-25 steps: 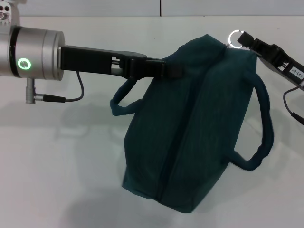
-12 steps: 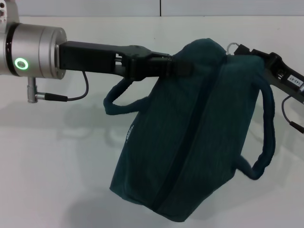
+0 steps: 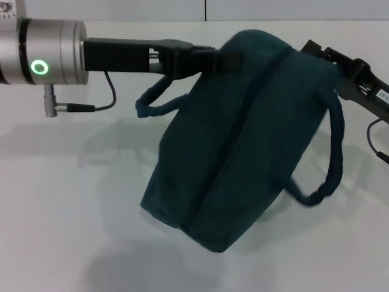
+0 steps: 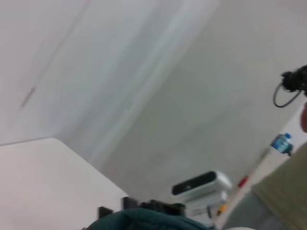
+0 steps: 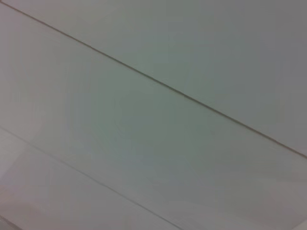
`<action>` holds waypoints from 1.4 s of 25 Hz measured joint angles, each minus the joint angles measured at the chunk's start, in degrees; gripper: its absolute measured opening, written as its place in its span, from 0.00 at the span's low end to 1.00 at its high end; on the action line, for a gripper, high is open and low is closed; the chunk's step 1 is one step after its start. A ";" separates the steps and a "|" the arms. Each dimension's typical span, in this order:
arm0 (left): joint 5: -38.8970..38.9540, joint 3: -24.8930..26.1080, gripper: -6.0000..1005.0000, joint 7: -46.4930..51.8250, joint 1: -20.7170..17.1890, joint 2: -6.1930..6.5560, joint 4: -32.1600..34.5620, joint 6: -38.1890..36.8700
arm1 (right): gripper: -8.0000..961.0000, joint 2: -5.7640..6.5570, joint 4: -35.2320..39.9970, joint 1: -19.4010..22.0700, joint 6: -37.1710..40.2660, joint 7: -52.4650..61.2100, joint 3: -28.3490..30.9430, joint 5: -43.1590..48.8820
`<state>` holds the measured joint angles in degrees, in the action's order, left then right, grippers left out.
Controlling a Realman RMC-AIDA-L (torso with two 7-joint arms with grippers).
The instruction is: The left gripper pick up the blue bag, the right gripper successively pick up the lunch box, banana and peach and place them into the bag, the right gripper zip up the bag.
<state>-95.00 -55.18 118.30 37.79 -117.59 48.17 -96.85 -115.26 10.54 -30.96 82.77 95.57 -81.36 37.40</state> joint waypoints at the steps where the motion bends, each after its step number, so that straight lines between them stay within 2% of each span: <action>1: -0.22 -0.06 0.05 0.00 0.04 0.00 -0.11 0.65 | 0.16 0.11 0.01 0.21 0.03 0.00 0.05 -0.14; 6: -2.56 -0.12 0.05 -0.10 0.94 -0.01 -0.73 3.89 | 0.33 0.84 0.05 2.33 0.11 0.05 2.56 -0.46; 8: -3.76 -0.12 0.05 -0.50 2.18 -0.05 -2.01 5.49 | 0.58 1.33 0.07 3.90 0.54 0.09 4.54 -0.51; 15: -7.49 -0.18 0.05 -1.81 5.15 -0.11 -6.27 13.52 | 0.70 2.70 0.48 7.54 2.10 0.19 8.65 -0.57; 20: -10.44 -0.20 0.05 -1.88 5.53 -0.44 -7.33 18.73 | 0.76 2.70 0.49 8.29 2.61 0.20 9.78 -0.62; 27: -10.43 0.14 0.07 -3.56 5.01 -0.53 -8.27 20.45 | 0.79 2.69 0.54 8.15 2.62 0.03 9.91 -0.60; 35: -6.57 4.58 0.38 -6.26 3.87 -0.71 -8.11 20.59 | 0.83 2.77 0.54 7.92 2.66 -0.30 9.87 -0.12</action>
<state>-101.57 -50.60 112.04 41.67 -118.31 40.06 -76.26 -112.49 11.08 -23.05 85.43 95.27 -71.49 37.28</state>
